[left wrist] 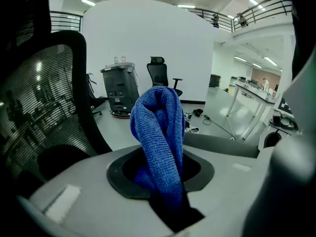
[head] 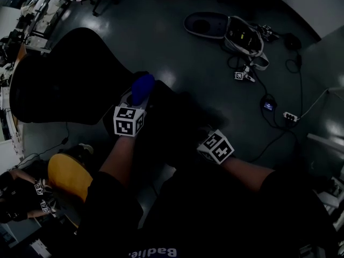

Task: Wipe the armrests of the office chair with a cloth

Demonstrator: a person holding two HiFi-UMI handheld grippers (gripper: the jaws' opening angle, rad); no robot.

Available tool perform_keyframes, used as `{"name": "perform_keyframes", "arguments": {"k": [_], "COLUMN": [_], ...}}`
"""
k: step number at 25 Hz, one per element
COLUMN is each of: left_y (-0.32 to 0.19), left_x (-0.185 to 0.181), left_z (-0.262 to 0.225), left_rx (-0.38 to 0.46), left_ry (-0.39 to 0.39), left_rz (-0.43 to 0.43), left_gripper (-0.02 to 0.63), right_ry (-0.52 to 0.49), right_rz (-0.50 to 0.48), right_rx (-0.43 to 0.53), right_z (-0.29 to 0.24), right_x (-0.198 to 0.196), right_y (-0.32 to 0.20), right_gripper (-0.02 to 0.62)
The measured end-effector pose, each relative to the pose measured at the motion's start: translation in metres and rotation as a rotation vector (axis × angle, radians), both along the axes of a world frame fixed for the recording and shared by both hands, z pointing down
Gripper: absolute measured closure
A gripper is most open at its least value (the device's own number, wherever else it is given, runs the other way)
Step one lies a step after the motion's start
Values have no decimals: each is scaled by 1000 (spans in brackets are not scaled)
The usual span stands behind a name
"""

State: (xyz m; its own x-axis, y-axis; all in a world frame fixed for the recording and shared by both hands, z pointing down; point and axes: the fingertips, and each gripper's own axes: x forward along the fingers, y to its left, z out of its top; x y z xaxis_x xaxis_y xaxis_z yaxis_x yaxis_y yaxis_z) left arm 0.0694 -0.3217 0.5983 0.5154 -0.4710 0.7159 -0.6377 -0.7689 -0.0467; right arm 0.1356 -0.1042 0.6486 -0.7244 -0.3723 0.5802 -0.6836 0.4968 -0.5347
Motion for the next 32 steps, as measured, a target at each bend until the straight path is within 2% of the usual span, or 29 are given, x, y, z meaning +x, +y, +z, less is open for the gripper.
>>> {"name": "perform_keyframes", "arguments": {"k": [6, 22, 32], "left_y": [14, 92, 155], "left_x": [7, 31, 50], "left_z": [6, 3, -2], "left_rx": [-8, -42, -100], "left_ry": [-6, 36, 116], "left_rz": [15, 74, 74], "left_gripper": [476, 477, 477], "right_ry": [0, 11, 36], "right_rz": [-9, -20, -42], "right_rx": [-16, -49, -68], "right_z": [6, 6, 4], "right_x": [3, 5, 7], "right_y": [2, 1, 2], "right_gripper": [591, 591, 591]}}
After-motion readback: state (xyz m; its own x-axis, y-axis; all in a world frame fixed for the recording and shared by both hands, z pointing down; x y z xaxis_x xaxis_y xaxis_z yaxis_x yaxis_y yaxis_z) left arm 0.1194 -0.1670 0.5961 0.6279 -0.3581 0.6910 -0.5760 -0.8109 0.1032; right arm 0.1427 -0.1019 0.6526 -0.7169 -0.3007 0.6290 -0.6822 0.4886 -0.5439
